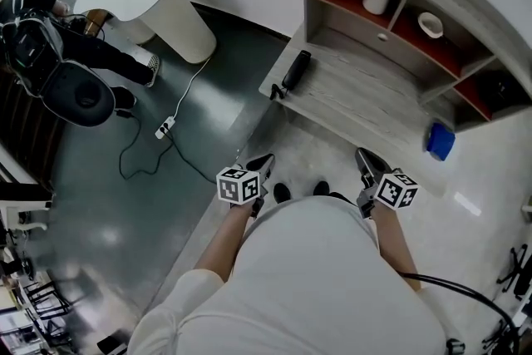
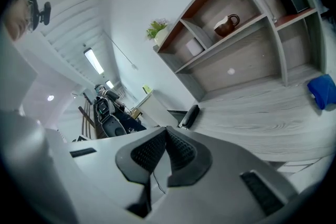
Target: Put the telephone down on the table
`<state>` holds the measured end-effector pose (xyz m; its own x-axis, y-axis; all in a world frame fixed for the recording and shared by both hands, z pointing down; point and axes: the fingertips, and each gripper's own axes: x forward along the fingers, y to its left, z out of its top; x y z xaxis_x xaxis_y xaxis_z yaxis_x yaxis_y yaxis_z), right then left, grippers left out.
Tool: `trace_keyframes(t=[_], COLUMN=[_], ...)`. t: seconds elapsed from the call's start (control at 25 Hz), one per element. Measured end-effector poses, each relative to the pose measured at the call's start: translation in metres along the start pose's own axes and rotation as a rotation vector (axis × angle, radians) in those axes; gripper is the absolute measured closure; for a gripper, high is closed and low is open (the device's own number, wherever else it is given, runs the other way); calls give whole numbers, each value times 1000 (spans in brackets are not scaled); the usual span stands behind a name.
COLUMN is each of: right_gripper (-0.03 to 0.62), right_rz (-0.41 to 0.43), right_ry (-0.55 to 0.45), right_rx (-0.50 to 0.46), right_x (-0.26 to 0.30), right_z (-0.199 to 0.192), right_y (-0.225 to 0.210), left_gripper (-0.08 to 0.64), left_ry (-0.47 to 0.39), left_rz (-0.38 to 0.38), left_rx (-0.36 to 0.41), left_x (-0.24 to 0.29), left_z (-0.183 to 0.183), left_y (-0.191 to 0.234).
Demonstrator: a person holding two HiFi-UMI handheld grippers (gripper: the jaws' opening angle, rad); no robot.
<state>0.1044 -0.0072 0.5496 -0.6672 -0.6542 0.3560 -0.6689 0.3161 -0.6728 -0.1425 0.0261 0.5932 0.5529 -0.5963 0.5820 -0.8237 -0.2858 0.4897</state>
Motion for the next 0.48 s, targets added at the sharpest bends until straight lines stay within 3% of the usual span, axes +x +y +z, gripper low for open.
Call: trace_keyframes(t=[0.48], right_gripper=[575], right_rz=[-17], right_ry=[-10], right_rx=[13], right_x=[4], right_z=[0], right_y=[4], left_gripper=[549], left_ry=[14], left_rz=[-11], left_rx=[7], left_x=[5], left_z=[8], left_y=[7])
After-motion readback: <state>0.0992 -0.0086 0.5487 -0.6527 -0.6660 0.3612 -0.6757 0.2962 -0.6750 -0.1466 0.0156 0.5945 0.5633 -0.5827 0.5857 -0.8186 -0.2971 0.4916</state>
